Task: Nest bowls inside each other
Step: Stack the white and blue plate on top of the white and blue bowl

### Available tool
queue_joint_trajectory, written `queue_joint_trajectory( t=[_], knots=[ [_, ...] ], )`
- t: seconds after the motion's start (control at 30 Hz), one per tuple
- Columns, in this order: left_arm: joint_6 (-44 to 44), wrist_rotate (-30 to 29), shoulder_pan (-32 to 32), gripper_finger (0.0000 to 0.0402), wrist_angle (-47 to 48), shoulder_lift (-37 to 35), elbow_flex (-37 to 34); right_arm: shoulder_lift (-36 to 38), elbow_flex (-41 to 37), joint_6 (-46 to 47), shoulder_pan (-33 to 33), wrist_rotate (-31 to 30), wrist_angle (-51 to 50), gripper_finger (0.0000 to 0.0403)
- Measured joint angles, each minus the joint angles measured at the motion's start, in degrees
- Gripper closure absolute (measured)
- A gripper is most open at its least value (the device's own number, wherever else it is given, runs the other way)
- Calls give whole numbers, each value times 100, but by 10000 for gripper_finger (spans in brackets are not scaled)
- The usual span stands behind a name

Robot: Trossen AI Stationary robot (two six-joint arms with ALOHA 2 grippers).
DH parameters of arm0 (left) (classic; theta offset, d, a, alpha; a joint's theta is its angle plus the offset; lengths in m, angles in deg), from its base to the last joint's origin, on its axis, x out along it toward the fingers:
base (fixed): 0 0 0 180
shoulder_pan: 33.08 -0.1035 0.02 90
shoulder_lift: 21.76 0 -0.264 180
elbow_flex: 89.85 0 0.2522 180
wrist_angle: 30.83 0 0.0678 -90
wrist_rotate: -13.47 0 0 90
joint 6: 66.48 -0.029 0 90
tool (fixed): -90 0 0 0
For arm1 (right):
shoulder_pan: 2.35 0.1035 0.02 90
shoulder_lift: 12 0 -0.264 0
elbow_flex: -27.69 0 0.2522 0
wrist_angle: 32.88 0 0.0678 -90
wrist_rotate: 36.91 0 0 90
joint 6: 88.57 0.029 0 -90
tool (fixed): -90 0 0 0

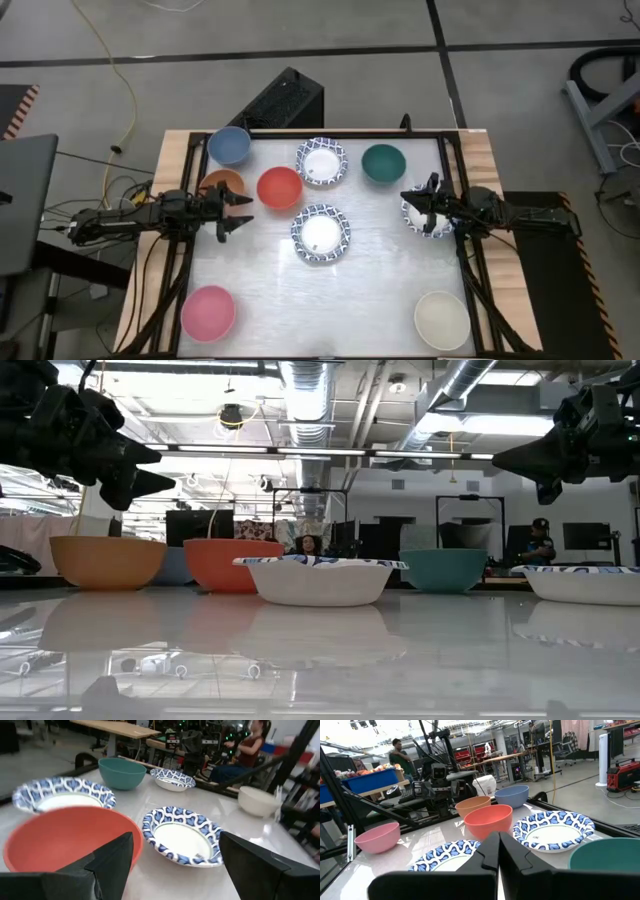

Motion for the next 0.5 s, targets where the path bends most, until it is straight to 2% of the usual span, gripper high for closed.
queue_joint_trajectory(
  t=[0.17, 0.33, 0.5],
  knots=[
    [1061, -7, 0, 118, -11, 1, 2, 0, 0, 1, 1, 0, 0, 378],
    [1774, -303, 0, 118, -47, 1, 2, -1, 1, 1, 1, 0, 0, 378],
    [1868, -392, 0, 118, -63, 1, 2, 0, -1, 1, -1, 0, 0, 378]
  ],
)
